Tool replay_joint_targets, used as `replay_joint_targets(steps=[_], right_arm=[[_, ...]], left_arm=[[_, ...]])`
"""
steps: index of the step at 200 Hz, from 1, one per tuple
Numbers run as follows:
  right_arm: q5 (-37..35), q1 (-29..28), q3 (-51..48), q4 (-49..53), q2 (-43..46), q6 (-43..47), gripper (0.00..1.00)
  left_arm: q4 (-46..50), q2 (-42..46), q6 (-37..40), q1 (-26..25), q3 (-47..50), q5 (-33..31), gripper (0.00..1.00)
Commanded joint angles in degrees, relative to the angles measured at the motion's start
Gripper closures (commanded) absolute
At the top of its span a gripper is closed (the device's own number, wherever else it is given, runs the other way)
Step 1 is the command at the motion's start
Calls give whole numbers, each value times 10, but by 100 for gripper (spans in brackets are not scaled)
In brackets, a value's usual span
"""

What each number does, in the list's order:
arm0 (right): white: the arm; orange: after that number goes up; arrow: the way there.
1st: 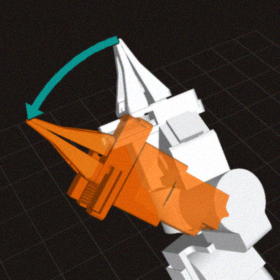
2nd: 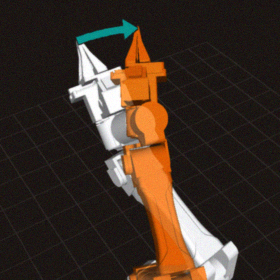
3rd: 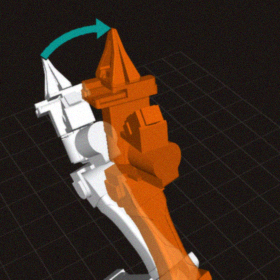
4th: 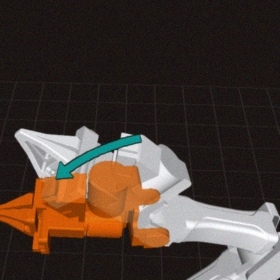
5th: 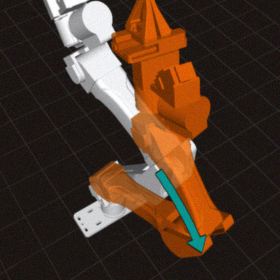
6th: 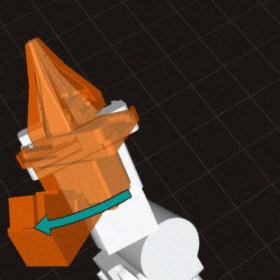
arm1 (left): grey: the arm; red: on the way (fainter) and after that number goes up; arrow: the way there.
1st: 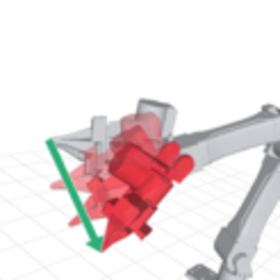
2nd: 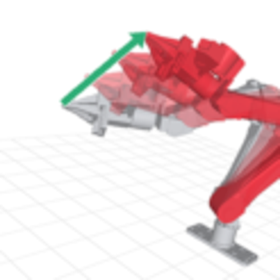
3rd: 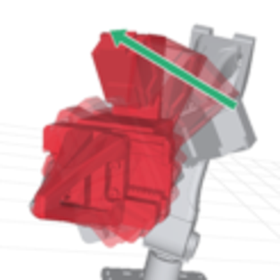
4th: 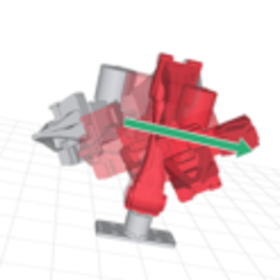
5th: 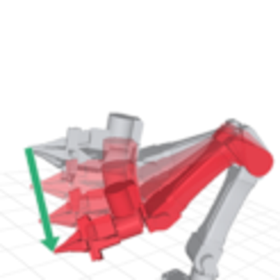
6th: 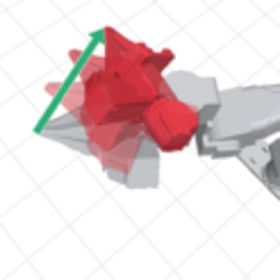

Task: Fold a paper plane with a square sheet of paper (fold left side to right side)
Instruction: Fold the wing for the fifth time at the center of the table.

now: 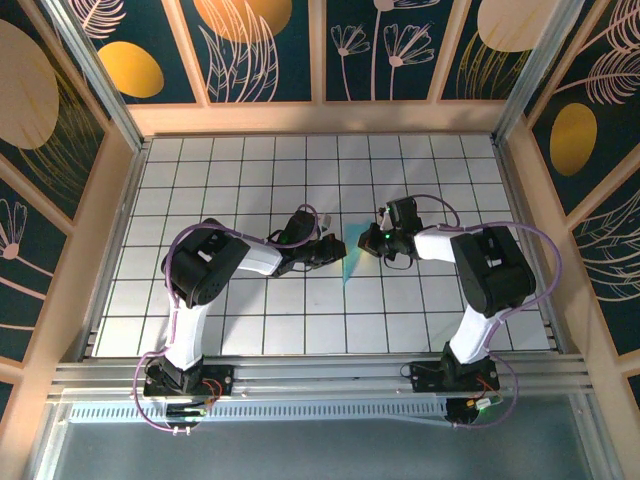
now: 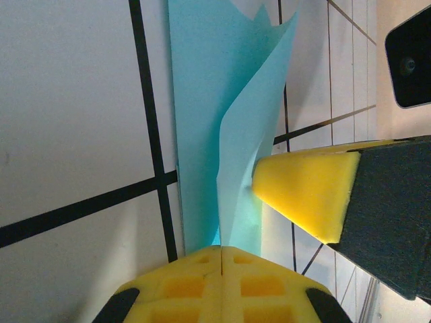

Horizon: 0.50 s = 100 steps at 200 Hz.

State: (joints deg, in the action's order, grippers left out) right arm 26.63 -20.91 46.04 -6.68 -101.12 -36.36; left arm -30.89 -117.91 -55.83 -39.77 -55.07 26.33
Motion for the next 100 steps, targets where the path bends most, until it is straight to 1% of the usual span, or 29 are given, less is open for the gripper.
replay_joint_targets(steps=[1,54,63,74,100], right_arm=[[-4,-4,13,-5,-12,8,96],[-12,-3,8,15,-23,12,97],[-16,-3,6,21,-24,14,97],[-22,-3,0,28,-26,15,97],[-29,0,-12,38,-31,20,99]], left_arm=[[65,-11,-1,5,16,-41,100],[62,-14,-2,5,16,-34,100],[56,-14,-2,5,16,-30,99],[52,-10,0,5,17,-27,95],[44,20,5,6,13,-25,79]])
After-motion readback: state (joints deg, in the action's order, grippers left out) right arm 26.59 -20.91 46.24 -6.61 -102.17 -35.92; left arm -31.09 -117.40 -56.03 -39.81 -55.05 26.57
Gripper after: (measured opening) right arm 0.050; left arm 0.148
